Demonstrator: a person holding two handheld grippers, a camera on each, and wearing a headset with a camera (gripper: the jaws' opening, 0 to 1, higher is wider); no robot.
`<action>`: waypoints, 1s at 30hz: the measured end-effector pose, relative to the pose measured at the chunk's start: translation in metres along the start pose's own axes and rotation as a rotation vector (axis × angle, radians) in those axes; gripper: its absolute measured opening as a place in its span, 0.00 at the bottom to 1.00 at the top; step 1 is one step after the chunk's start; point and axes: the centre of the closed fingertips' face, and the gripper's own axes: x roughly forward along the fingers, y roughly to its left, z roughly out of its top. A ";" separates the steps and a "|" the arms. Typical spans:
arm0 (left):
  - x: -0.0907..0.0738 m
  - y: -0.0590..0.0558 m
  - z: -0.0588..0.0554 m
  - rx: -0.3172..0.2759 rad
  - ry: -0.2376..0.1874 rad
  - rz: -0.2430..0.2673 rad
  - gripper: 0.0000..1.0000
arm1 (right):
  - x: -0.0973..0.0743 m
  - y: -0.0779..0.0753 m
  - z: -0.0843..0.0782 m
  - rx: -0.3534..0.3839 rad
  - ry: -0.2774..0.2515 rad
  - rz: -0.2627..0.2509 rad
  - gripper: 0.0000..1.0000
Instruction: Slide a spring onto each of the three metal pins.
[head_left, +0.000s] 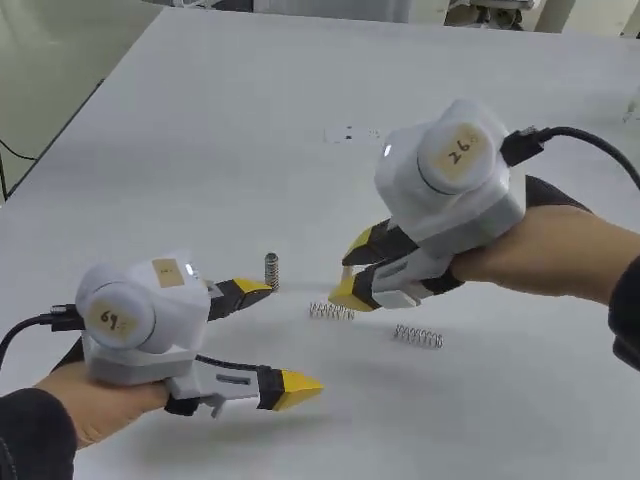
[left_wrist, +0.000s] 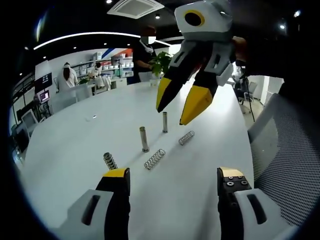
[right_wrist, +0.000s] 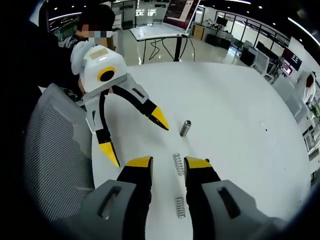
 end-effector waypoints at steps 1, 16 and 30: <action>0.002 0.000 0.000 0.003 0.003 -0.003 0.69 | -0.002 0.001 -0.002 0.008 -0.001 -0.003 0.27; 0.024 0.005 -0.001 0.038 0.045 -0.053 0.66 | -0.026 0.003 -0.049 0.153 -0.025 -0.065 0.28; 0.035 0.009 -0.008 0.046 0.084 -0.068 0.63 | -0.053 -0.001 -0.079 0.285 -0.081 -0.133 0.33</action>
